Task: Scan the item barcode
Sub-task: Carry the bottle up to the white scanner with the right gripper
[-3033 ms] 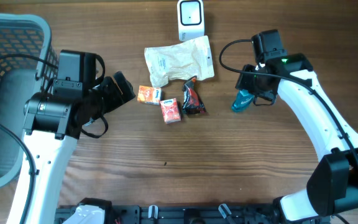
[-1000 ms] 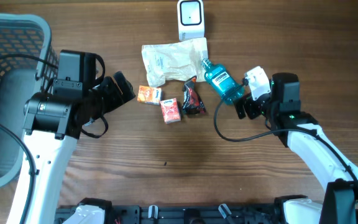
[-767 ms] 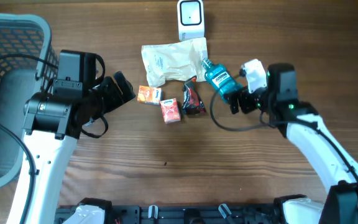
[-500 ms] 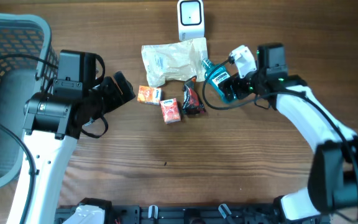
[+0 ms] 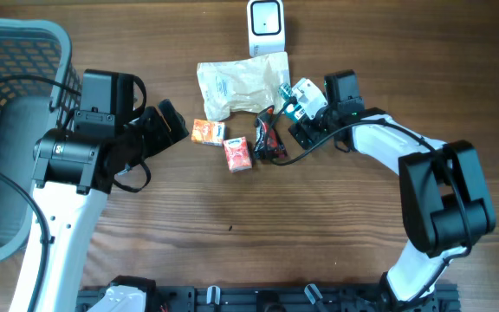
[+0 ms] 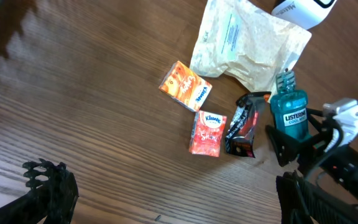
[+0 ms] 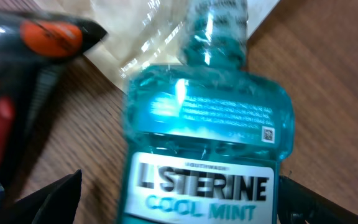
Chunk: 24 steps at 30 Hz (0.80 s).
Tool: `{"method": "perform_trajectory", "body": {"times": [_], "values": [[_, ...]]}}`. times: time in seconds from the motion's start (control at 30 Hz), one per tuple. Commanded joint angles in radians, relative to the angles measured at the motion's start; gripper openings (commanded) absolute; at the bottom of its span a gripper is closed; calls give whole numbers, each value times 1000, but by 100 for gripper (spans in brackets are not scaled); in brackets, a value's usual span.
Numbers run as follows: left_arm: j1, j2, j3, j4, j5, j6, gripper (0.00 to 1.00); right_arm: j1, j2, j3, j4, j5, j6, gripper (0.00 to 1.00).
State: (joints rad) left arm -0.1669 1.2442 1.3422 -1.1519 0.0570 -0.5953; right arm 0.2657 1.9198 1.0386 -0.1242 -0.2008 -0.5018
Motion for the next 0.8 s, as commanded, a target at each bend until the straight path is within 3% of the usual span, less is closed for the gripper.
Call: {"method": "perform_trajectory", "body": {"times": [0.0,0.27,0.33,0.4,0.57,0.77], "values": [[7,-5,8,2,-2,16,100,-2,38,11,13,35,38,100],[7,-5,8,2,-2,16,100,-14,37,11,31,64,265,99],[7,-5,8,2,-2,16,100,-14,35,11,36,64,319,80],[7,-5,8,2,-2,16,100,-14,24,11,37,64,321,68],[7,-5,8,2,-2,16,100,-14,-14,11,33,64,329,66],[7,-5,8,2,-2,16,100,-14,-130,12,63,64,480,57]]}}
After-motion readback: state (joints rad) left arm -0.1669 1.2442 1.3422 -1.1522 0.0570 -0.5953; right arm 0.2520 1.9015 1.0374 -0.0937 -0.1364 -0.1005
